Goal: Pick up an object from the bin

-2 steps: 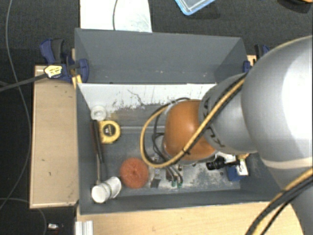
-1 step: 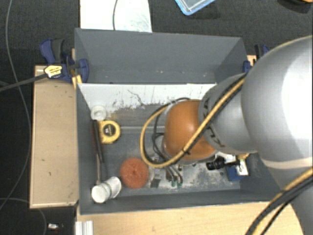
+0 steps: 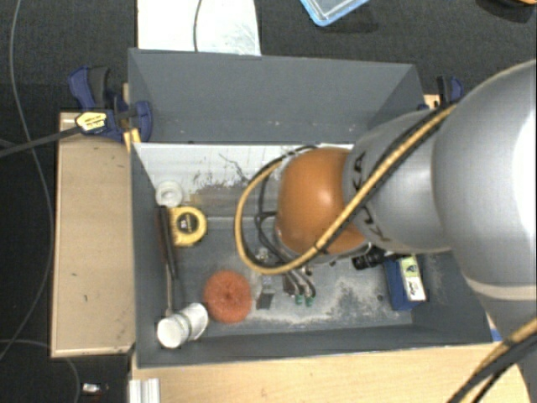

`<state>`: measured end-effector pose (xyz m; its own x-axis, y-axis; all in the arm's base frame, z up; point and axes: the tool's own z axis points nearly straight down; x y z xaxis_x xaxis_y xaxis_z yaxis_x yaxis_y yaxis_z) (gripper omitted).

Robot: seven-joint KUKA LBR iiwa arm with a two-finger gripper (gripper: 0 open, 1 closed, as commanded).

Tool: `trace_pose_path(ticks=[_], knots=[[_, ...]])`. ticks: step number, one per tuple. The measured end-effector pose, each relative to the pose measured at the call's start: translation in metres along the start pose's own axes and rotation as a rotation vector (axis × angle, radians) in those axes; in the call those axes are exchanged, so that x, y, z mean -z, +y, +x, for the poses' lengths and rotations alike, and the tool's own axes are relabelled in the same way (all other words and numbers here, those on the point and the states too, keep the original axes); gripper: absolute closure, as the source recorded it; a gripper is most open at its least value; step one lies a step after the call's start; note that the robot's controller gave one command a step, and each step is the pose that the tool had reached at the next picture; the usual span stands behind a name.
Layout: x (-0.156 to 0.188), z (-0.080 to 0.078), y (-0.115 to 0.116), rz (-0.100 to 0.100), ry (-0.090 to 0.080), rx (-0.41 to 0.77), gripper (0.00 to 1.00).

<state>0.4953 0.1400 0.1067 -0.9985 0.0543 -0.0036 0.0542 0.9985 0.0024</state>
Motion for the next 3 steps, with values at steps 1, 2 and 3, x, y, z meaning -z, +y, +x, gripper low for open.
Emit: trace_pose_path(ticks=[1,2,3], knots=[[0.046,-0.015,0.069,-0.001,-0.003,0.134,1.0],[0.013,-0.007,0.065,0.001,-0.005,0.127,0.0],[0.014,-0.007,0.064,0.001,-0.006,0.126,0.0]])
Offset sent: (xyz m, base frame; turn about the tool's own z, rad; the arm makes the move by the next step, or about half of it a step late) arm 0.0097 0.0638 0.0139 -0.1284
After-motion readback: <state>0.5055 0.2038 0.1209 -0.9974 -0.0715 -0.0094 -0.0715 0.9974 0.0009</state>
